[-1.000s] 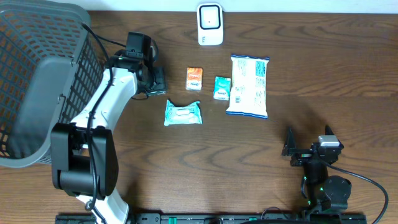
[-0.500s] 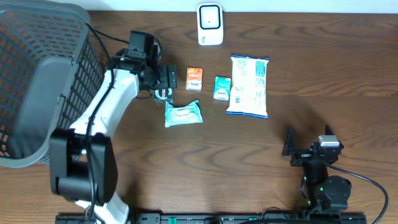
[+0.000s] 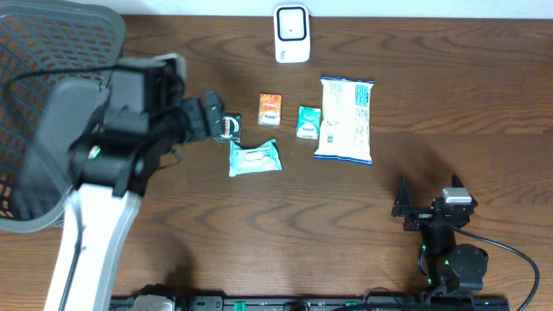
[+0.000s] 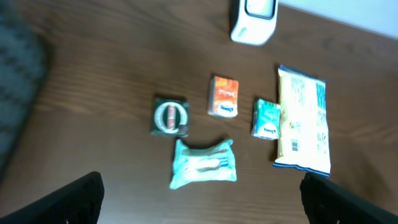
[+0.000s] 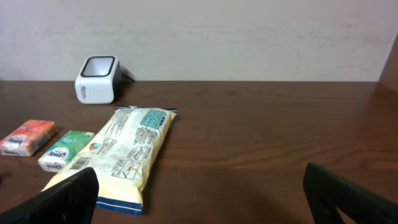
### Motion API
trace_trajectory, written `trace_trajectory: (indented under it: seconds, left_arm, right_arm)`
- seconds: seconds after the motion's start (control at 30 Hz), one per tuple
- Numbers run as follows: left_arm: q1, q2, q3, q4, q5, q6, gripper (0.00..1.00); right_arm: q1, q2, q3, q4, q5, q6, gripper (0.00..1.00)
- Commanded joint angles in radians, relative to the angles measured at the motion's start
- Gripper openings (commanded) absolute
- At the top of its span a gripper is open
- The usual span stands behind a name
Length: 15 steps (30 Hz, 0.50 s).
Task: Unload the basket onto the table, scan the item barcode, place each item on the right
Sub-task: 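Carry the Zam-Buk tin under the scanner and place it on the table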
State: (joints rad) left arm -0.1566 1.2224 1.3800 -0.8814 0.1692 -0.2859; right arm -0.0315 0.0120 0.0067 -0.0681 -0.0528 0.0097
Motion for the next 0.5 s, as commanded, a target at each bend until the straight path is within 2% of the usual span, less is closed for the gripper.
trace_trajectory:
  seconds: [0.0, 0.2, 0.33, 0.47]
  left_arm:
    - [0.054, -0.119, 0.012, -0.045, -0.101, -0.05, 0.99]
    - [0.23, -0.294, 0.012, -0.113, -0.237, -0.143, 0.99]
    - [0.354, -0.358, 0.012, -0.157, -0.238, -0.23, 0.99]
    - [0.376, -0.362, 0.012, -0.193, -0.232, -0.261, 0.99]
  right_arm:
    - [-0.006, -0.005, -0.001, -0.004, 0.001, -0.007, 0.99]
    - [-0.006, -0.005, -0.001, -0.004, 0.001, -0.007, 0.99]
    - [-0.006, -0.005, -0.001, -0.004, 0.001, -0.007, 0.99]
    - [-0.006, -0.005, -0.001, -0.004, 0.001, -0.007, 0.99]
